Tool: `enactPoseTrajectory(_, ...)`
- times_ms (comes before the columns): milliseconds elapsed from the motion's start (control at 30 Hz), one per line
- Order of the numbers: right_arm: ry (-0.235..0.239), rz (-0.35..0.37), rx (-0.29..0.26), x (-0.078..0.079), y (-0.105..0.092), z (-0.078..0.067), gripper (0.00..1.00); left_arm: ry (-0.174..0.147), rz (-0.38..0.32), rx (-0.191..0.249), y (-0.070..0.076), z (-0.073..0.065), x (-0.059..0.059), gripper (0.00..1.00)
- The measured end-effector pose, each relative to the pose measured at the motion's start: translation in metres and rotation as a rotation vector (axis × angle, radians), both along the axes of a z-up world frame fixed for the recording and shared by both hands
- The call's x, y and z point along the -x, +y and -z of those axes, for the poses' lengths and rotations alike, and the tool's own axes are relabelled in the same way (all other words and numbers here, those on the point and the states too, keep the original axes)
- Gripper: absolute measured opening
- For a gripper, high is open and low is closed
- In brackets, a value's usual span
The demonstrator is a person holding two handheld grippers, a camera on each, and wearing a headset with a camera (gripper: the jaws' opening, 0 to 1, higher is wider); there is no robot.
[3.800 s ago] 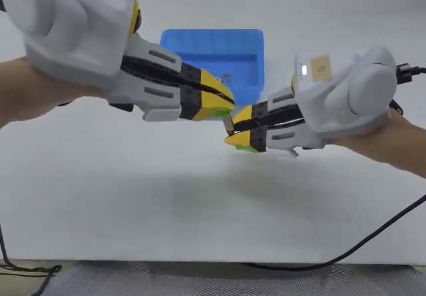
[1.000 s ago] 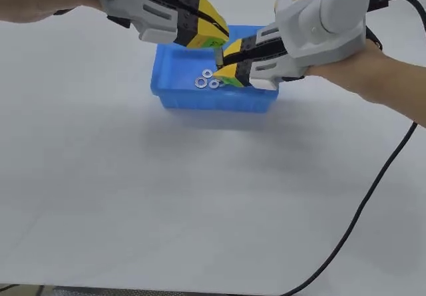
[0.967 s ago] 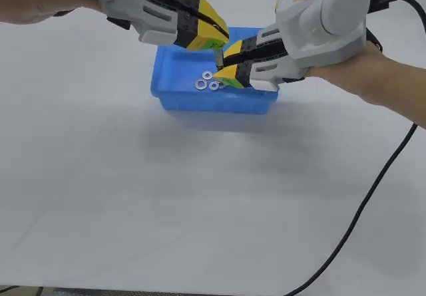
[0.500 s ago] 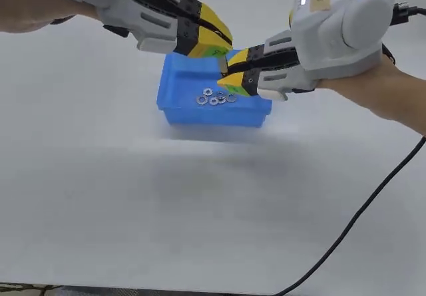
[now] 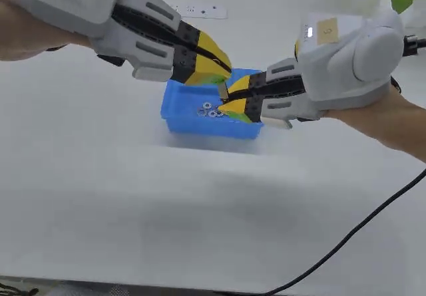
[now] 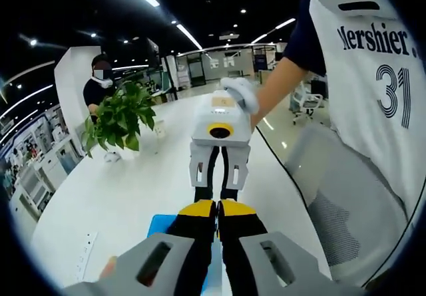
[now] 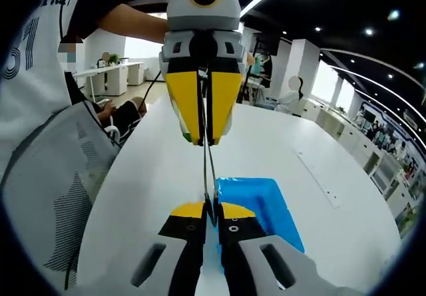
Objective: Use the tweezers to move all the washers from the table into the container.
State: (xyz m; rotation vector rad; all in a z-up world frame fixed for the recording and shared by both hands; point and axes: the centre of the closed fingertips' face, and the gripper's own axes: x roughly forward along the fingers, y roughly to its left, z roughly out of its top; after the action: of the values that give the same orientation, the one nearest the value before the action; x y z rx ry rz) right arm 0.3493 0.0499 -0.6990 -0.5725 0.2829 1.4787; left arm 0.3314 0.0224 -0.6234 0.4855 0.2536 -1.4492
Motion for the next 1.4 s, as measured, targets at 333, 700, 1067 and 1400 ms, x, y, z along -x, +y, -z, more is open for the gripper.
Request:
enactPoseTrajectory(333, 0.034, -0.018, 0.060, 0.024, -0.001, 0.016, 0.07, 0.028, -0.034, -0.018, 0.012, 0.020, 0.015, 0.05)
enactPoseTrajectory(700, 0.068, -0.012, 0.128, 0.028, -0.007, 0.047, 0.07, 0.084, -0.085, -0.077, 0.027, 0.064, 0.010, 0.05)
enactPoseTrajectory(1067, 0.093, -0.042, 0.218, 0.022, -0.014, 0.081, 0.06, 0.129, -0.098, -0.175, 0.033, 0.118, 0.005, 0.05)
enactPoseTrajectory(1400, 0.127, -0.053, 0.252, 0.018, -0.014, 0.102, 0.06, 0.171, -0.107, -0.212, 0.033, 0.153, 0.003, 0.05)
